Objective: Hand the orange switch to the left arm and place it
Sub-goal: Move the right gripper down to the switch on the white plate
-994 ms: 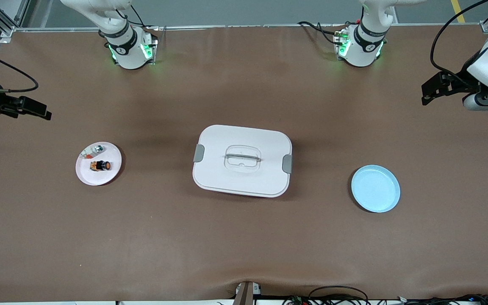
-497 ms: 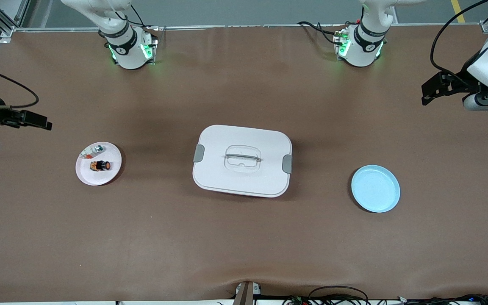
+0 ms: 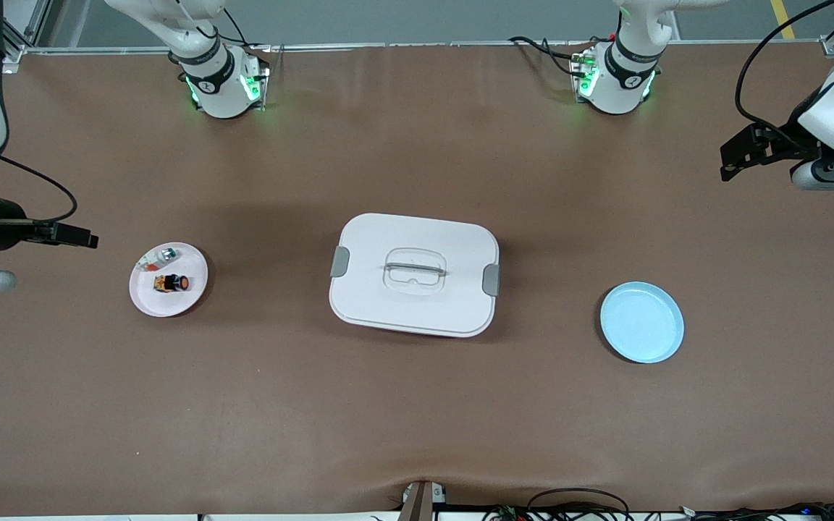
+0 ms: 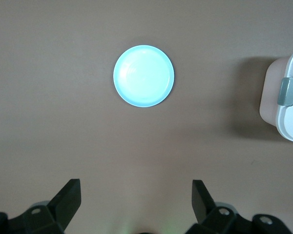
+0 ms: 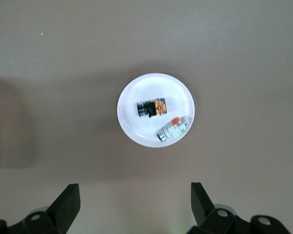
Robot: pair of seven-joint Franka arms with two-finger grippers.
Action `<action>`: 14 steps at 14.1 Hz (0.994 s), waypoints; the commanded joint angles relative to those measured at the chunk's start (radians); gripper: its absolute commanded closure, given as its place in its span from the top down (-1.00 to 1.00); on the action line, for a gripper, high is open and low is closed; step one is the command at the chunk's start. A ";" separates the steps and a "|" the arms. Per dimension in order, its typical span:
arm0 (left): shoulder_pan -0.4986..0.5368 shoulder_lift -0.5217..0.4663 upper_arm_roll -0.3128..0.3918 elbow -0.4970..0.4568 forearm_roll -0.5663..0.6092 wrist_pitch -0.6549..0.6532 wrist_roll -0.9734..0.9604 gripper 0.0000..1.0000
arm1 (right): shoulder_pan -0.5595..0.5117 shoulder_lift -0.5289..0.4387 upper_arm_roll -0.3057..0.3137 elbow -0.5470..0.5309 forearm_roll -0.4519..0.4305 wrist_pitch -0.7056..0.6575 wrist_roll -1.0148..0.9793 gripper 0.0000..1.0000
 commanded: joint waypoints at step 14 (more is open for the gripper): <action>0.003 0.014 0.002 -0.011 -0.015 0.025 0.015 1.00 | -0.047 0.154 0.010 -0.309 0.003 0.571 -0.108 1.00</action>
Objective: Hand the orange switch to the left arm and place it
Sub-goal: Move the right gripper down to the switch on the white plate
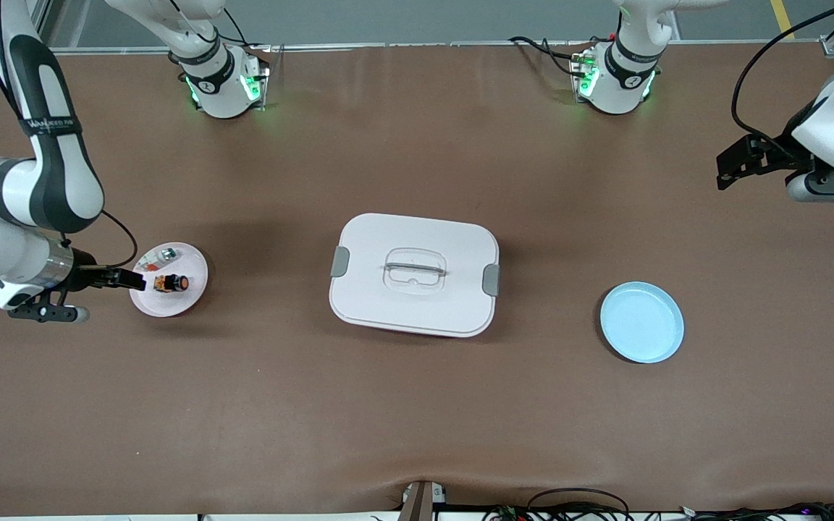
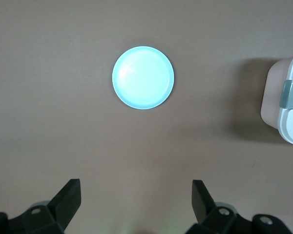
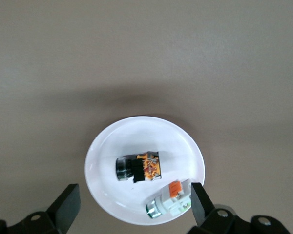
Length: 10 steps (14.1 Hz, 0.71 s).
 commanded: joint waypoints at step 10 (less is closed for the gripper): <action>0.005 -0.005 0.002 -0.007 -0.015 0.009 0.015 1.00 | -0.013 0.071 0.018 -0.138 0.046 0.239 -0.025 1.00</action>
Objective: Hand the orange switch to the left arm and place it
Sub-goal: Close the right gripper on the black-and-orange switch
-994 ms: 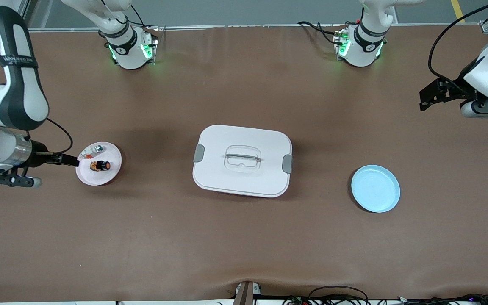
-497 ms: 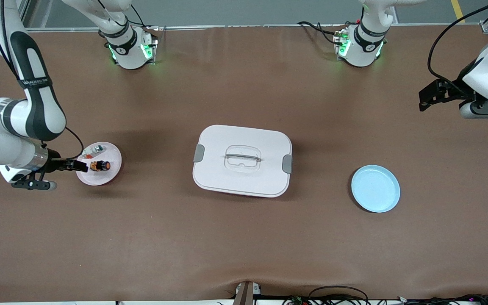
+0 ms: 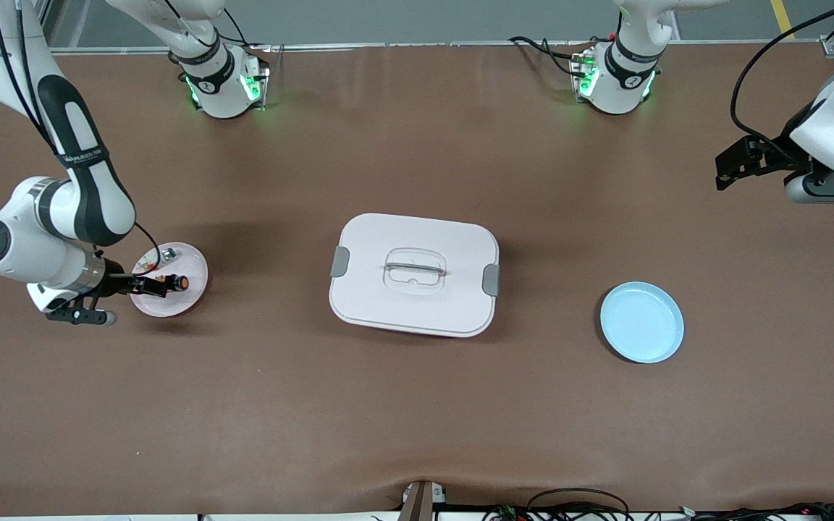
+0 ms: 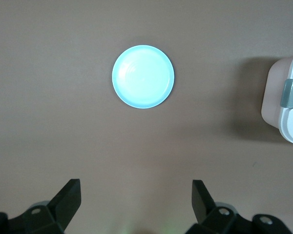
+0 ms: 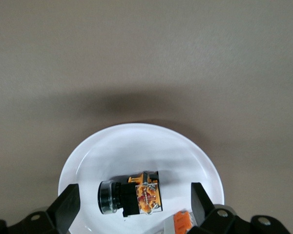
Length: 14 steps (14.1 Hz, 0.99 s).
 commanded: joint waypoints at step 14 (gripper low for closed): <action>0.005 -0.007 0.002 -0.004 -0.012 0.014 0.017 1.00 | 0.002 0.030 0.010 -0.110 0.018 0.163 -0.084 1.00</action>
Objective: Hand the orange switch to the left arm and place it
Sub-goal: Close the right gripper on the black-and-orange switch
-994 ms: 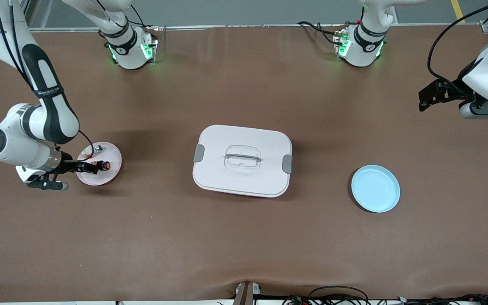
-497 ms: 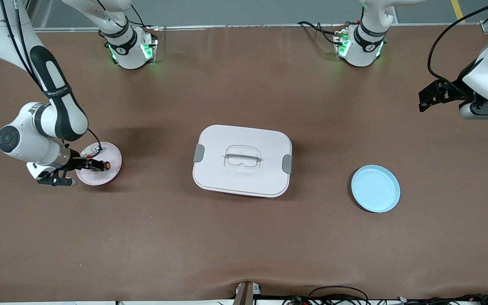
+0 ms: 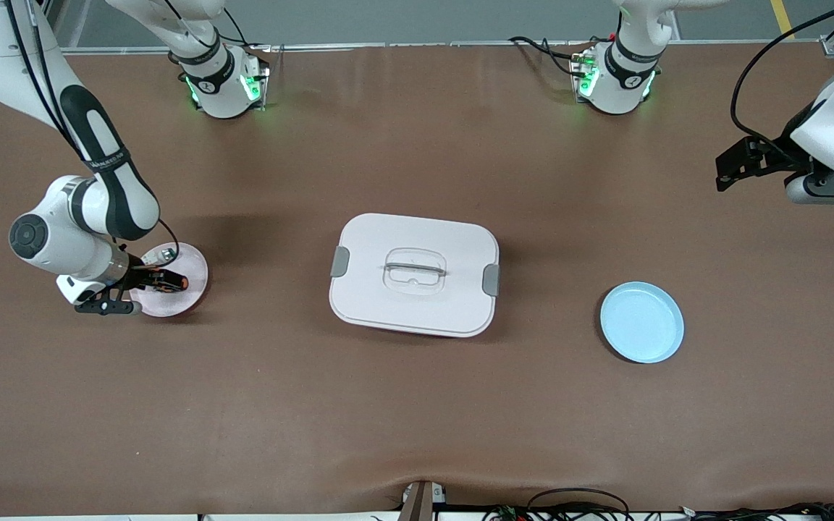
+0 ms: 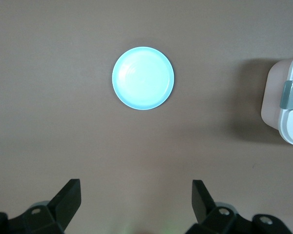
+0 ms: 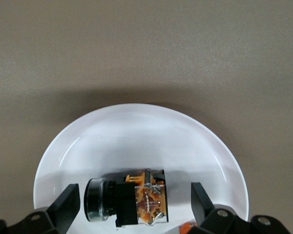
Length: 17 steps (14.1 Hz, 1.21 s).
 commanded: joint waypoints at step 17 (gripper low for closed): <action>0.005 0.002 0.002 -0.006 -0.011 0.012 0.017 1.00 | -0.001 0.014 0.004 -0.028 0.020 0.030 -0.078 -1.00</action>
